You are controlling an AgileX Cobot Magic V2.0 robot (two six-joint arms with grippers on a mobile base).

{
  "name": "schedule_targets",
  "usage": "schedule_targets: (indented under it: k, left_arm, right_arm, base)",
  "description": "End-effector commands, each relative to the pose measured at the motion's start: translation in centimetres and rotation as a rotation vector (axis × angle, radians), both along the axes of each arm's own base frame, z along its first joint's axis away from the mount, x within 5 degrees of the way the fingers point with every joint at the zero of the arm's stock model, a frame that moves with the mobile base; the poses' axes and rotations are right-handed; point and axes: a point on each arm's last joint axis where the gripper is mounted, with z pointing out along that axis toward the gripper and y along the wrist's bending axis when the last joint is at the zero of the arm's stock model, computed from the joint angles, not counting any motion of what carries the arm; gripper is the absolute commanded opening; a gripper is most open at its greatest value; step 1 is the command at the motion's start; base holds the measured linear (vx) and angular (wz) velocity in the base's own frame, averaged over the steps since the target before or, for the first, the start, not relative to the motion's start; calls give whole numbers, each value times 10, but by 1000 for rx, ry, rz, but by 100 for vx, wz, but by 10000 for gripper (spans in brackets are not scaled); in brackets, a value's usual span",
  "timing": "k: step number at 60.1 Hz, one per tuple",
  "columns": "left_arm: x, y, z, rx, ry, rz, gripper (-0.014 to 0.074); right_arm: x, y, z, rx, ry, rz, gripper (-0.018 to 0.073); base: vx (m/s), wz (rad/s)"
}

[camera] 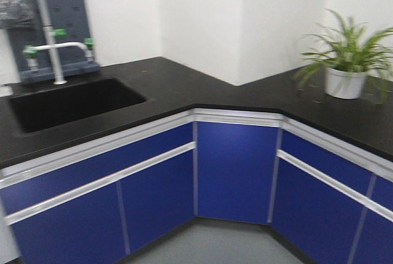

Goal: Move beaker to silver tray on left bench
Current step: 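Turn the base toward the bench with the silver tray, holding the beaker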

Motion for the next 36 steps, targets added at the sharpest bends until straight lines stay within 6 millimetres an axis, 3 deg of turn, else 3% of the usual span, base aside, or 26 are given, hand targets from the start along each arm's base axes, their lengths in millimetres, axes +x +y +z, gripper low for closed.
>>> schedule_targets:
  k: [1, 36]
  left_arm:
    - [2, -1, 0, -7, -62, -11, 1]
    - [2, -1, 0, -7, -62, -11, 1]
  right_arm:
    - [1, 4, 13, 28, -68, 39, -11]
    - [1, 4, 13, 26, -64, 38, -11]
  base:
    - [-17, 66]
    - [-12, 51]
